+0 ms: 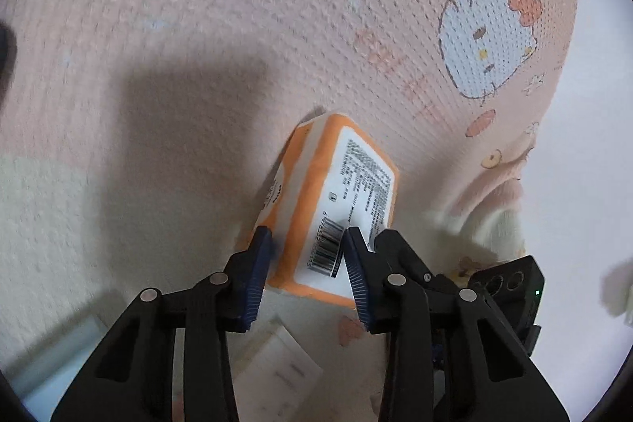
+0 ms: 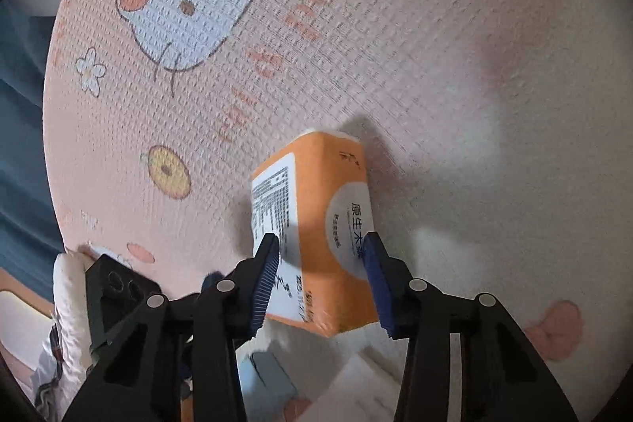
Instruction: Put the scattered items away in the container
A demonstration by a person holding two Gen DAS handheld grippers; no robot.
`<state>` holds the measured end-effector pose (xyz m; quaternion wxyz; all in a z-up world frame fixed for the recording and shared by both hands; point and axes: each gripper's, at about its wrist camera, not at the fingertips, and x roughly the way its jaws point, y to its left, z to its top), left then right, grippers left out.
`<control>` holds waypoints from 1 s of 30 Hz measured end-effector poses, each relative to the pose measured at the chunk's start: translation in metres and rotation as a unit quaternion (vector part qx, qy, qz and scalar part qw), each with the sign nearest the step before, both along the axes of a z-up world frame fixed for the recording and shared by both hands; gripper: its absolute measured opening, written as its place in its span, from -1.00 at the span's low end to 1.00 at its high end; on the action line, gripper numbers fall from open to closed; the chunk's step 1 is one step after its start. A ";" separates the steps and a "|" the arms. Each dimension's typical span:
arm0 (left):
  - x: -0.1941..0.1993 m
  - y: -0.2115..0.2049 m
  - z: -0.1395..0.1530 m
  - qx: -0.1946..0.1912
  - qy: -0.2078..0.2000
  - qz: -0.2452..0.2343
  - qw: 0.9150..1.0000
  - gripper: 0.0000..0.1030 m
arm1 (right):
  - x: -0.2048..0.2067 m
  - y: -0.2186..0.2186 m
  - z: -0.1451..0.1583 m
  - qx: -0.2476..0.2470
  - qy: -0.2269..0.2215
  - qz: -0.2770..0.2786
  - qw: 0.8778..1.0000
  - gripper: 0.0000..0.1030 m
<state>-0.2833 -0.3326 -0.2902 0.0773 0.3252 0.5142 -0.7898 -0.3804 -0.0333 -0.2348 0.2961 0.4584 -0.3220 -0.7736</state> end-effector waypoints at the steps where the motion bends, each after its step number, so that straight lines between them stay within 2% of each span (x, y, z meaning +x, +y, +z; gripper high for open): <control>1: 0.001 0.004 0.000 0.003 0.001 -0.002 1.000 -0.20 | 0.006 0.001 0.000 0.004 -0.001 0.001 1.000 -0.21; 4: 0.008 0.020 0.004 0.000 0.000 -0.014 1.000 -0.20 | 0.023 0.010 0.007 0.026 0.004 0.003 1.000 -0.23; 7: 0.013 0.040 0.005 -0.007 -0.013 -0.034 0.999 -0.20 | 0.039 0.019 0.007 0.051 -0.008 0.005 0.999 -0.23; 10: 0.029 0.058 0.001 -0.007 -0.028 -0.043 0.999 -0.20 | 0.050 0.034 -0.001 0.050 -0.021 0.016 0.998 -0.23; 15: 0.063 0.084 -0.006 0.023 -0.024 -0.041 0.999 -0.20 | 0.077 0.046 -0.009 0.051 -0.039 0.019 0.998 -0.23; 21: 0.092 0.127 -0.001 -0.026 -0.056 -0.073 0.995 -0.20 | 0.118 0.059 -0.010 0.088 -0.047 0.026 0.995 -0.23; 27: 0.119 0.159 -0.002 -0.043 -0.081 -0.096 0.991 -0.20 | 0.164 0.088 -0.026 0.073 -0.092 0.032 0.993 -0.23; 30: 0.133 0.167 -0.006 -0.043 -0.094 -0.102 0.989 -0.20 | 0.185 0.090 -0.032 0.077 -0.107 0.043 0.990 -0.23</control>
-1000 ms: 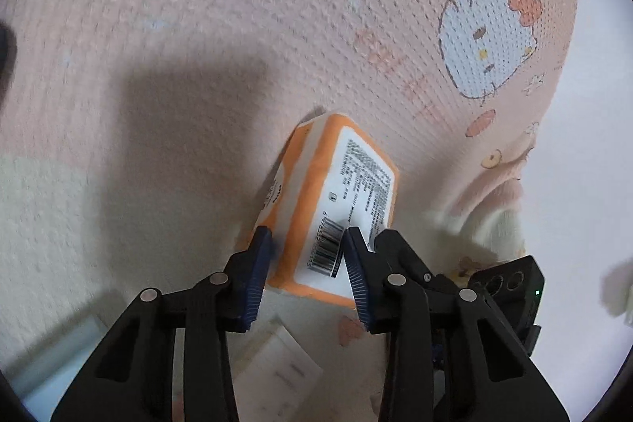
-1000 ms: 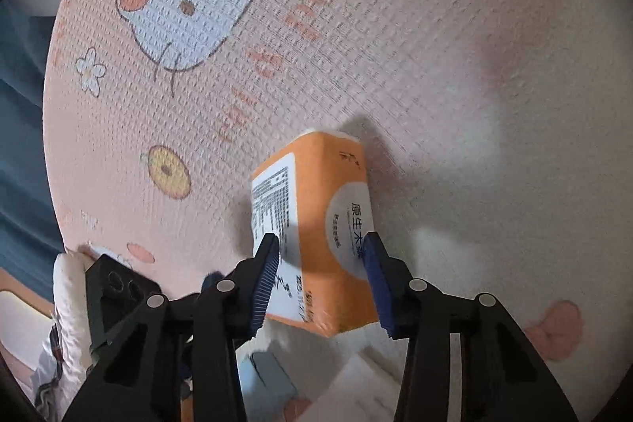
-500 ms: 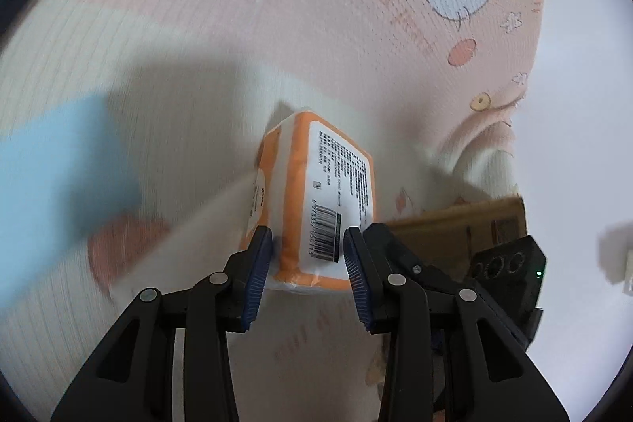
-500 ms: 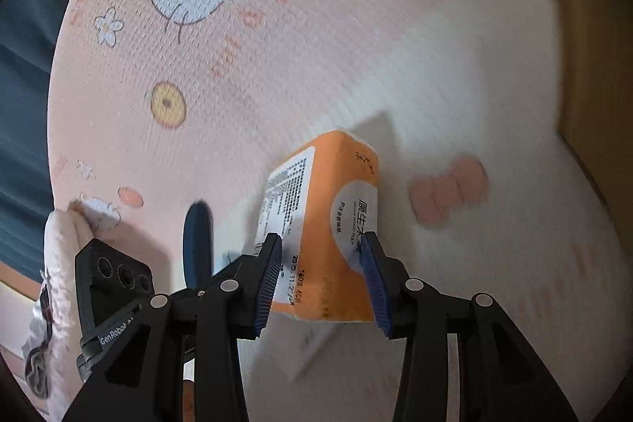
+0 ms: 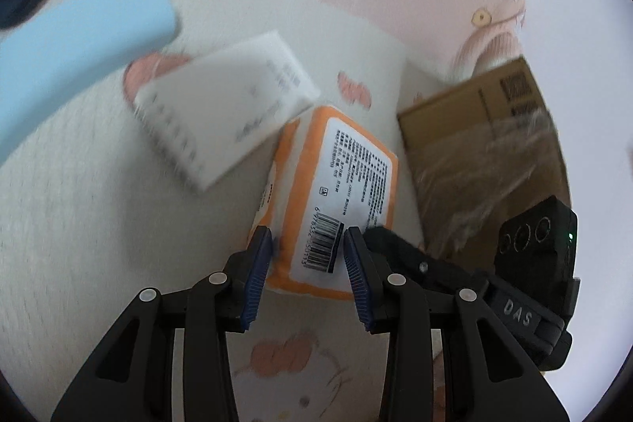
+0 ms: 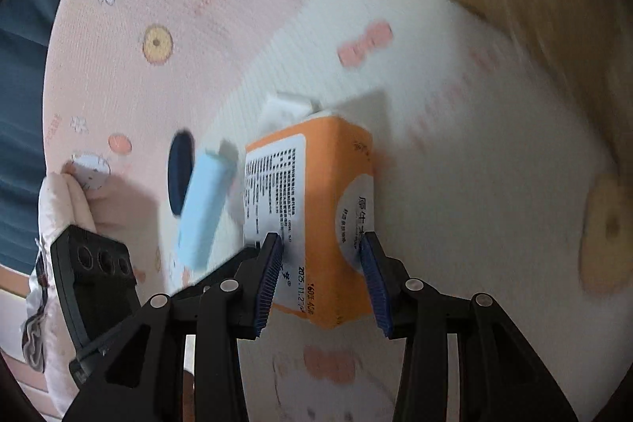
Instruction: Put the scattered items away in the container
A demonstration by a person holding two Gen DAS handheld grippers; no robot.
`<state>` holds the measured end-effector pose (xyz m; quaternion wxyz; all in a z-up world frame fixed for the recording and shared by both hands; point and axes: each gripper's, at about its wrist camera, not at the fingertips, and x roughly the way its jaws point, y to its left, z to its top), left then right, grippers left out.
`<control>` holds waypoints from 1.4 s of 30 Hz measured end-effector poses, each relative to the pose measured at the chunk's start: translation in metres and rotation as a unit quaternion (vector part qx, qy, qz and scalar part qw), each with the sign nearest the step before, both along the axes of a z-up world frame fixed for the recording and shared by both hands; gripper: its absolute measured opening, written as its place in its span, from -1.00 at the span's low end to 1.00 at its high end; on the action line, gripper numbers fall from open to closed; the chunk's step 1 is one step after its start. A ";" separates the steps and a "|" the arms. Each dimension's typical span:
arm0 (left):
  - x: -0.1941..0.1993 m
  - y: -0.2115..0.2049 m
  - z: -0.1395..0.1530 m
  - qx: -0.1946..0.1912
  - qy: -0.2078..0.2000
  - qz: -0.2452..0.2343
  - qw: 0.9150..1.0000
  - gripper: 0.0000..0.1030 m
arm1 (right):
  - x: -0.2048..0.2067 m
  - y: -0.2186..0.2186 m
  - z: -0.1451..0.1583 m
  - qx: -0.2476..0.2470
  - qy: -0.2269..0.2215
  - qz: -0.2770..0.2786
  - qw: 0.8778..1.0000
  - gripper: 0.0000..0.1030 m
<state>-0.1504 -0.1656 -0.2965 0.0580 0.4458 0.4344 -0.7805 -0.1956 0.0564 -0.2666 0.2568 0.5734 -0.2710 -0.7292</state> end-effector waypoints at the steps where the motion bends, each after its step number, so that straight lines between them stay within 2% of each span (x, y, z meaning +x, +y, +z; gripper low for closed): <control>1: 0.005 0.001 -0.001 0.002 -0.001 0.002 1.000 -0.20 | 0.008 0.000 -0.001 0.000 -0.004 0.007 1.000 -0.23; 6: 0.024 0.004 0.002 -0.004 -0.009 0.006 1.000 -0.20 | 0.033 -0.009 -0.005 -0.006 -0.027 0.042 0.999 -0.23; 14: 0.048 -0.002 0.003 0.005 -0.012 0.030 0.999 -0.19 | 0.044 -0.019 -0.002 0.010 -0.021 0.074 0.997 -0.23; 16: 0.049 -0.004 0.003 0.006 -0.023 0.037 0.999 -0.10 | 0.044 -0.015 -0.001 0.004 -0.022 0.073 0.997 -0.22; 19: 0.056 -0.002 0.011 -0.008 -0.035 0.044 0.998 -0.06 | 0.041 0.004 0.002 -0.005 -0.009 0.039 0.999 -0.20; 22: 0.065 0.006 0.020 -0.037 -0.033 0.036 0.998 -0.06 | 0.032 0.019 0.005 0.001 0.011 -0.008 1.000 -0.06; 26: 0.079 0.017 0.022 -0.054 -0.029 0.042 0.997 -0.08 | 0.018 0.035 0.001 -0.014 0.035 -0.051 0.998 -0.05; 28: 0.082 0.020 0.021 -0.064 -0.030 0.045 0.996 -0.26 | 0.012 0.036 0.005 -0.017 0.065 -0.075 0.995 -0.07; 29: 0.083 0.021 0.019 -0.066 -0.034 0.045 0.996 -0.38 | 0.010 0.038 0.005 -0.018 0.078 -0.079 0.994 -0.21; 30: 0.083 0.021 0.017 -0.062 -0.035 0.043 0.997 -0.42 | 0.007 0.040 0.006 -0.023 0.099 -0.081 0.992 -0.29; 31: 0.083 0.021 0.016 -0.060 -0.035 0.043 0.997 -0.42 | 0.006 0.040 0.007 -0.024 0.108 -0.077 0.991 -0.38; 33: 0.084 0.021 0.015 -0.058 -0.030 0.047 0.997 -0.43 | 0.002 0.038 0.005 -0.022 0.115 -0.069 0.991 -0.38; 37: 0.079 0.018 0.014 -0.058 -0.032 0.050 0.997 -0.43 | -0.006 0.024 -0.007 -0.038 0.087 -0.027 0.995 -0.38; 42: 0.059 -0.002 0.011 -0.071 -0.038 0.052 0.995 -0.43 | 0.008 0.018 0.000 -0.022 0.076 0.001 0.997 -0.37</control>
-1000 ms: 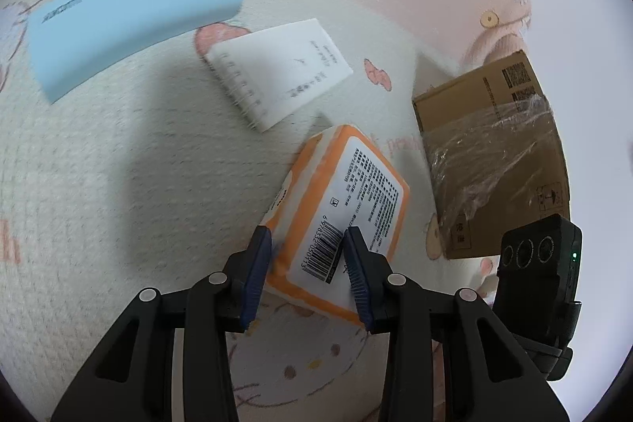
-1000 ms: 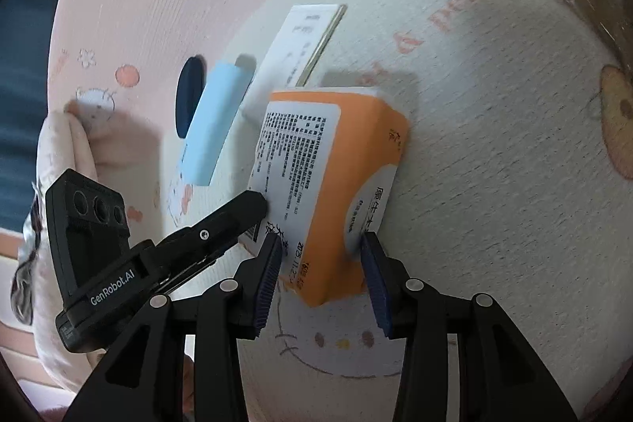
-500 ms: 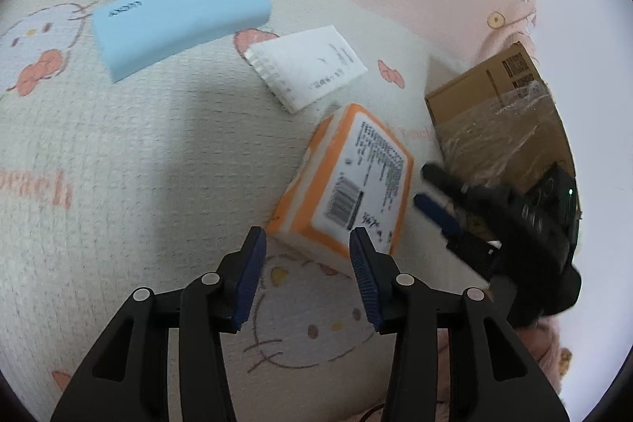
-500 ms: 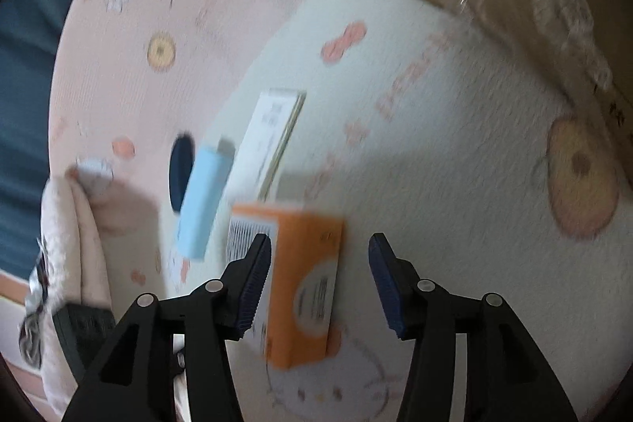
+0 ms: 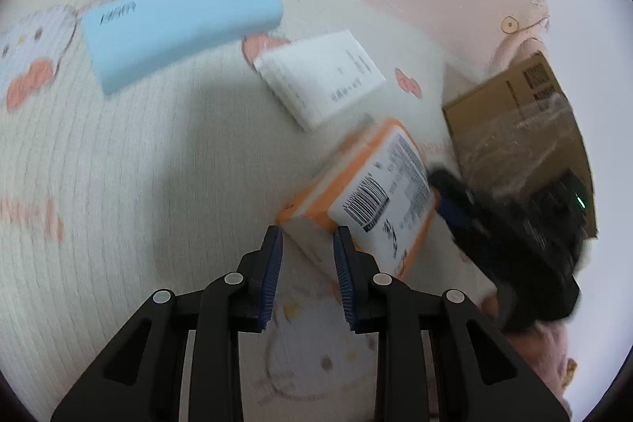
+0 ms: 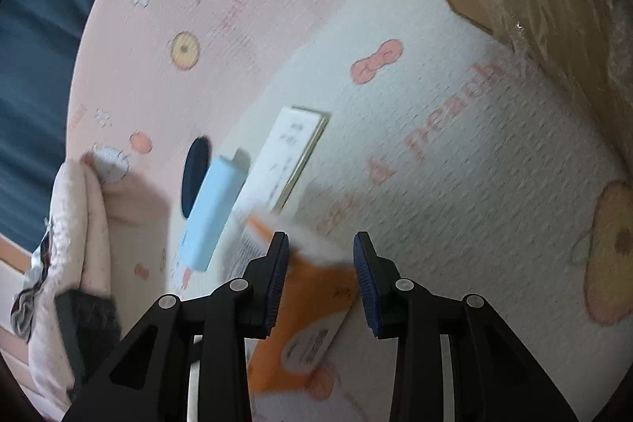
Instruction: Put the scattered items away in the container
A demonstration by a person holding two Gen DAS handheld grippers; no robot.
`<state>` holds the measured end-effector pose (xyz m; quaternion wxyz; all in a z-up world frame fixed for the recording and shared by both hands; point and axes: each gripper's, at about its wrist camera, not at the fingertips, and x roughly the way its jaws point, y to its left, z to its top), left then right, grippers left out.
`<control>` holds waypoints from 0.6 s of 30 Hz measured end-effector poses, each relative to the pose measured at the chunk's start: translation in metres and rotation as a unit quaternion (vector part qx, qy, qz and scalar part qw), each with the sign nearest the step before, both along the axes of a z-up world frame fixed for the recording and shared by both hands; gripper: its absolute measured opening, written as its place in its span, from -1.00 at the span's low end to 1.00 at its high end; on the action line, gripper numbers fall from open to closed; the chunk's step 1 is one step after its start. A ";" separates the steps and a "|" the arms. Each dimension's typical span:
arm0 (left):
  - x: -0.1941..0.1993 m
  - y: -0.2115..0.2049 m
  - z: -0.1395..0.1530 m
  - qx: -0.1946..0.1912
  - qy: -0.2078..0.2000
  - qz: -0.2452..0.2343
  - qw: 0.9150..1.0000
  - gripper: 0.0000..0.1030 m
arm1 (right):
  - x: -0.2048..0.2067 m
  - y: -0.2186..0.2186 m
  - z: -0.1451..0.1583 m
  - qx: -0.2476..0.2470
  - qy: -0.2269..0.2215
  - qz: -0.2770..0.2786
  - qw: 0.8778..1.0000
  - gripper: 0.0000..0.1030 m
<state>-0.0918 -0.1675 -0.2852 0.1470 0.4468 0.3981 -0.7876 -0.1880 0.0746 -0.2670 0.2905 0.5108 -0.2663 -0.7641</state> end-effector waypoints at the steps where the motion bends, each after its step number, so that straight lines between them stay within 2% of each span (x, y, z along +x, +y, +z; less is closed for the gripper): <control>1: -0.003 -0.004 0.001 -0.006 0.002 0.002 1.000 -0.43 | 0.004 0.002 0.000 0.001 -0.010 0.004 1.000 -0.37; 4: -0.018 -0.018 0.003 -0.016 0.003 -0.001 1.000 -0.43 | 0.017 0.005 -0.001 -0.006 -0.047 0.021 0.999 -0.37; 11: -0.043 -0.028 0.006 -0.047 0.001 -0.028 0.999 -0.41 | 0.030 -0.010 0.009 0.040 -0.035 0.050 0.997 -0.37; 13: -0.041 -0.029 0.008 -0.042 -0.003 -0.026 0.999 -0.34 | 0.030 -0.006 0.008 0.047 -0.039 0.043 0.997 -0.35; 15: -0.034 -0.030 0.011 -0.034 -0.008 -0.019 0.999 -0.10 | 0.032 -0.002 0.010 0.064 -0.037 0.033 0.997 -0.27; 18: -0.013 -0.025 0.019 -0.037 0.008 -0.013 0.999 0.01 | 0.034 0.002 0.015 0.070 -0.033 0.030 0.997 -0.26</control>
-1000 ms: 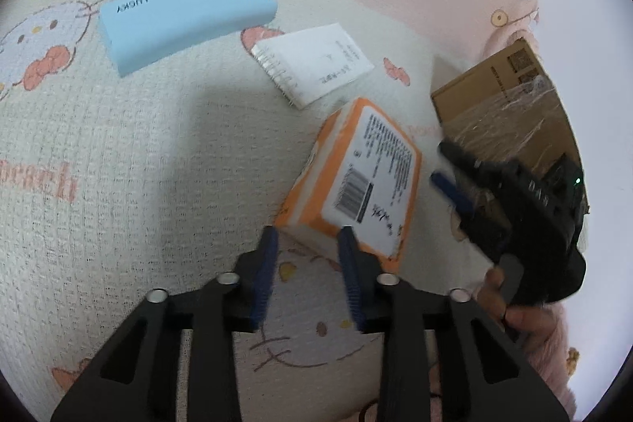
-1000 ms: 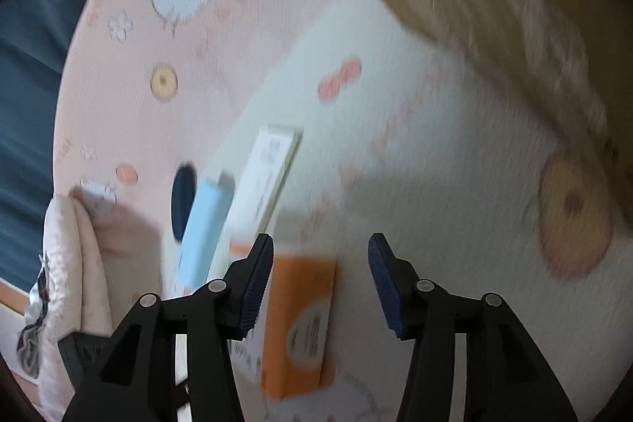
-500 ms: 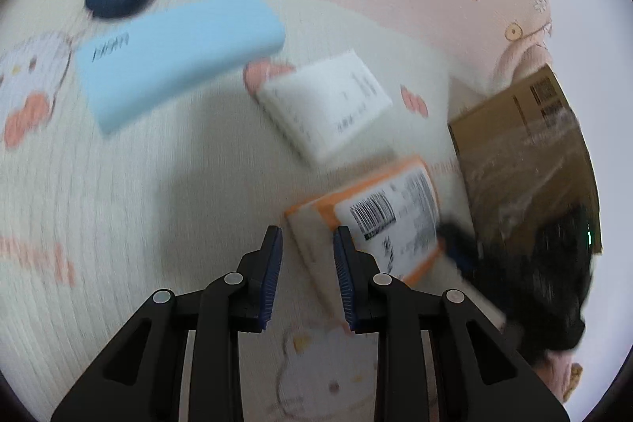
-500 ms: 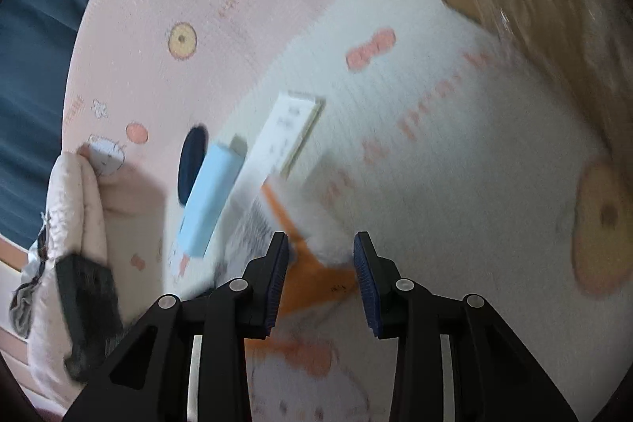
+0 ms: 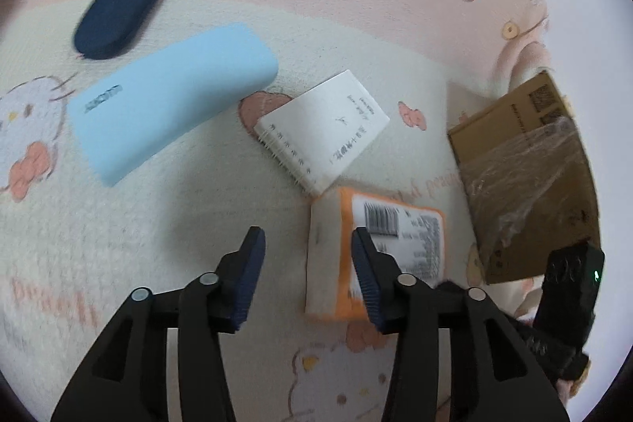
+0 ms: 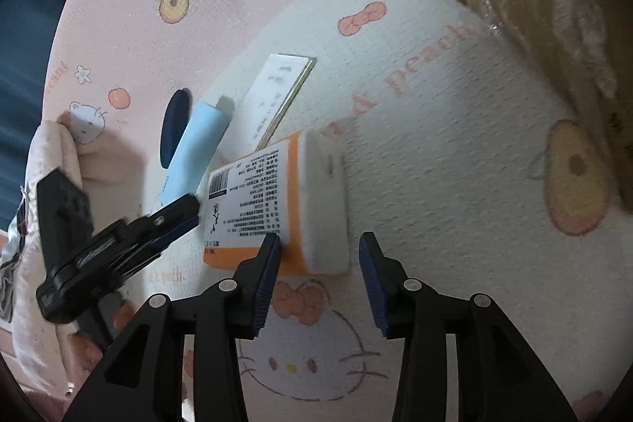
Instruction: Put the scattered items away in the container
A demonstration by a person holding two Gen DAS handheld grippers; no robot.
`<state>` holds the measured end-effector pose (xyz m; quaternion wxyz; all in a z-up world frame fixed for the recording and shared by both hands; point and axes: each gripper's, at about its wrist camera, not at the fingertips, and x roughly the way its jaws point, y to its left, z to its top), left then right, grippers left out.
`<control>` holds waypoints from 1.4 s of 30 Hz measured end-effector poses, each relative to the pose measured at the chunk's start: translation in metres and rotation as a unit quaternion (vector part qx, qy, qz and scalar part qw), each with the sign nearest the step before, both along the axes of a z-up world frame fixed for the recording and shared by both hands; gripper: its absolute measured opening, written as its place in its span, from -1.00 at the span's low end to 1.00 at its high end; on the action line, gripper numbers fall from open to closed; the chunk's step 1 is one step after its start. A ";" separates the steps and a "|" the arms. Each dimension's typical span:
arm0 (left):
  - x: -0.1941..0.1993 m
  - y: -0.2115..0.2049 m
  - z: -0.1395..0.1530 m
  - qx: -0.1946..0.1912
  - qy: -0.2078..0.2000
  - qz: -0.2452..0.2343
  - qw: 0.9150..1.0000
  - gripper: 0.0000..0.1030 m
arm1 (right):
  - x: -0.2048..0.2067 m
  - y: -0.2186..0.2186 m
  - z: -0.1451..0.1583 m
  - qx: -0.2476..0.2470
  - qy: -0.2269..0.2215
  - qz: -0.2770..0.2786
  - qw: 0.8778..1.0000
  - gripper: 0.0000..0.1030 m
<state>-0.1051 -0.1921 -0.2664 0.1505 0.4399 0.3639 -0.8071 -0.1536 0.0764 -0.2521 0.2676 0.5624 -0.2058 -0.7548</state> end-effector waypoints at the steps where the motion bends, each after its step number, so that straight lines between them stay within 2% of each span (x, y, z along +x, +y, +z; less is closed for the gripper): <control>1: 0.006 0.004 0.003 -0.008 0.002 0.002 1.000 0.03 | 0.001 0.001 0.002 0.001 0.002 0.000 1.000 -0.26; 6: 0.026 0.028 0.001 -0.026 0.003 -0.024 0.999 0.07 | 0.004 -0.004 0.004 0.009 0.003 0.014 1.000 -0.18; 11: 0.018 0.050 -0.015 -0.034 -0.014 -0.061 0.997 0.07 | 0.002 -0.021 -0.003 0.014 -0.003 0.049 0.999 -0.15; 16: 0.009 0.059 -0.018 -0.065 0.008 -0.084 0.994 0.07 | -0.002 -0.027 -0.010 0.005 -0.002 0.060 0.998 -0.12; 19: 0.007 0.060 -0.018 -0.069 0.020 -0.088 0.993 0.07 | -0.004 -0.027 -0.014 -0.002 -0.004 0.058 0.998 -0.10; 24: 0.003 0.064 -0.017 -0.079 0.038 -0.100 0.991 0.07 | -0.005 -0.031 -0.010 0.001 0.019 0.060 0.998 -0.10; 29: -0.002 0.070 -0.017 -0.094 0.028 -0.108 0.989 0.07 | -0.005 -0.033 0.001 0.027 0.080 0.054 0.995 -0.10; 37: -0.001 0.066 -0.019 -0.082 0.034 -0.092 0.992 0.05 | -0.007 -0.042 -0.003 0.014 0.093 0.074 0.993 -0.10; 42: -0.004 0.068 -0.006 -0.097 0.024 -0.094 0.991 -0.05 | 0.002 -0.042 0.004 0.012 0.108 0.074 0.991 -0.06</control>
